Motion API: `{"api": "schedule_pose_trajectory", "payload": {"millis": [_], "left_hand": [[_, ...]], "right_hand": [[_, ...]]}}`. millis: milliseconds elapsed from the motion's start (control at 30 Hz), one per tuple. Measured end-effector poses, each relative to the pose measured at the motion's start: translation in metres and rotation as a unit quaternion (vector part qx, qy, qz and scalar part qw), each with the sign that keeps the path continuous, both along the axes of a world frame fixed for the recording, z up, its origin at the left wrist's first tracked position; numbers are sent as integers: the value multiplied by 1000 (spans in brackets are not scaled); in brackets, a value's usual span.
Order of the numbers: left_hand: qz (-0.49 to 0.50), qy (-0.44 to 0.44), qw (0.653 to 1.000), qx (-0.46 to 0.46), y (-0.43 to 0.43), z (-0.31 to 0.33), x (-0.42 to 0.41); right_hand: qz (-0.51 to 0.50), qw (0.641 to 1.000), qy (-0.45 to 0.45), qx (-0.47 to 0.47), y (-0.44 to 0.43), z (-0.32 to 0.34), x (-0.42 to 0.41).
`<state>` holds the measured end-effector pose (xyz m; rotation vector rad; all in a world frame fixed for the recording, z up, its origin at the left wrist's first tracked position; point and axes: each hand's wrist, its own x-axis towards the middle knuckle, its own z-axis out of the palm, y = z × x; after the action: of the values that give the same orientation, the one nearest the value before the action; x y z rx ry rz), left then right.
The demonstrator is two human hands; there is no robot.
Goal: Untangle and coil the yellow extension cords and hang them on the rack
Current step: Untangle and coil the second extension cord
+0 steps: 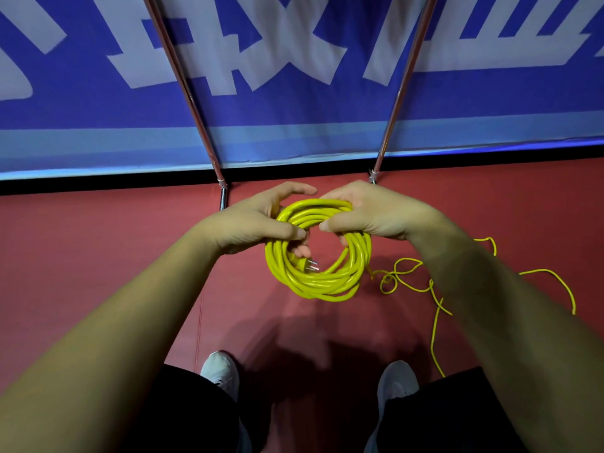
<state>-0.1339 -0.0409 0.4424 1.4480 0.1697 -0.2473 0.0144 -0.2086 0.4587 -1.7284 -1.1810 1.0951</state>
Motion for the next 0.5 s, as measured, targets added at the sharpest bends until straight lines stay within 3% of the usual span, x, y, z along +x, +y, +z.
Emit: {"api": "schedule_pose_trajectory", "payload": {"millis": [333, 433, 500], "left_hand": [[-62, 1, 984, -168, 2, 8, 1], [-27, -17, 985, -169, -2, 9, 0], [8, -30, 985, -171, -6, 9, 0]], "right_hand": [[17, 998, 65, 4, 3, 1, -3], [-12, 992, 123, 30, 2, -5, -2], [-44, 992, 113, 38, 1, -9, 1]]}}
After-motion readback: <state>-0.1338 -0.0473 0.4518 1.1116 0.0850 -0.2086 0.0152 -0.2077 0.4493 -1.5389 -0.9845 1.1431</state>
